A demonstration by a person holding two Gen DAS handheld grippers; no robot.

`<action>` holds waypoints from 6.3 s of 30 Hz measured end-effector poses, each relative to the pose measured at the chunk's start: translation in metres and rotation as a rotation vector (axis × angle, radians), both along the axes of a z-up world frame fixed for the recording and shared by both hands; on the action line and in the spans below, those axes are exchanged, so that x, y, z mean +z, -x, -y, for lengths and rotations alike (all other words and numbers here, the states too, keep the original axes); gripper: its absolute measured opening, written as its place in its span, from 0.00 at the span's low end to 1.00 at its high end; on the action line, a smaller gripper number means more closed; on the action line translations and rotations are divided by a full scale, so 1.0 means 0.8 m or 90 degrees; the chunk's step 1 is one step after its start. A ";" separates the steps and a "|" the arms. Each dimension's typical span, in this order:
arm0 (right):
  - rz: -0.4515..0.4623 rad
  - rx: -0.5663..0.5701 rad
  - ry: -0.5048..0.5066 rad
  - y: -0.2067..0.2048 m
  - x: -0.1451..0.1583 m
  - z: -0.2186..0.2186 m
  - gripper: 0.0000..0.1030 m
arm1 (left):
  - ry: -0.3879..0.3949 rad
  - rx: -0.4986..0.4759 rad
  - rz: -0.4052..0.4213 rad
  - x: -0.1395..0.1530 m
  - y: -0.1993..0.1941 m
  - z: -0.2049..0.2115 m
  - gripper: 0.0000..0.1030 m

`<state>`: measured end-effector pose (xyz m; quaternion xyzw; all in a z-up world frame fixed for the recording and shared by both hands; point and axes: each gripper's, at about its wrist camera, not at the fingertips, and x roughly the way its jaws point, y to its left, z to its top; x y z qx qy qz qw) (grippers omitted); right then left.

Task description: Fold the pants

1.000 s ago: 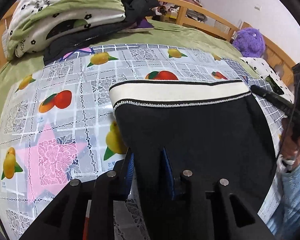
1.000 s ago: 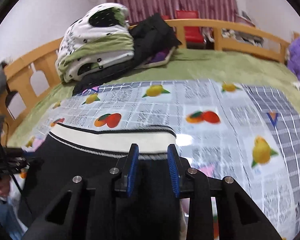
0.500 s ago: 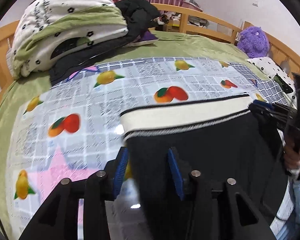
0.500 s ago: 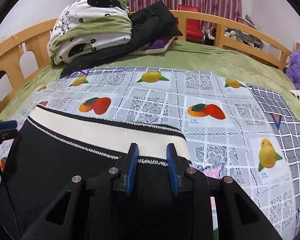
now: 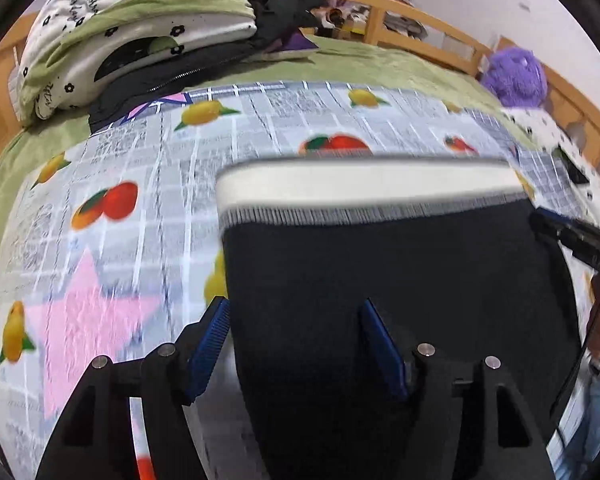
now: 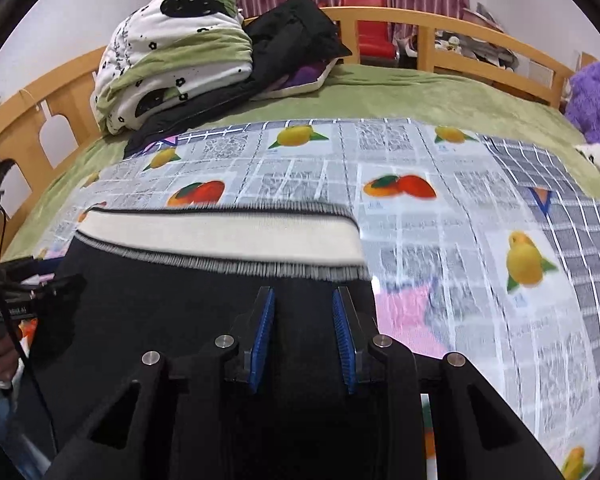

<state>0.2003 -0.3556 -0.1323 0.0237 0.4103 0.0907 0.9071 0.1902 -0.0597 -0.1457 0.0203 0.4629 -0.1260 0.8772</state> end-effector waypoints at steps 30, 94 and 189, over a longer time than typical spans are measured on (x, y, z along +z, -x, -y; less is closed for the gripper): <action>-0.074 -0.078 -0.170 0.158 -0.035 0.037 0.15 | -0.009 -0.051 0.041 -0.009 0.200 -0.008 0.26; 0.022 -0.116 0.062 0.310 0.094 -0.066 0.56 | 0.014 0.039 0.102 0.142 0.278 -0.010 0.73; 0.095 -0.168 0.033 0.398 0.162 -0.101 0.93 | 0.007 0.076 0.151 0.179 0.346 -0.013 0.83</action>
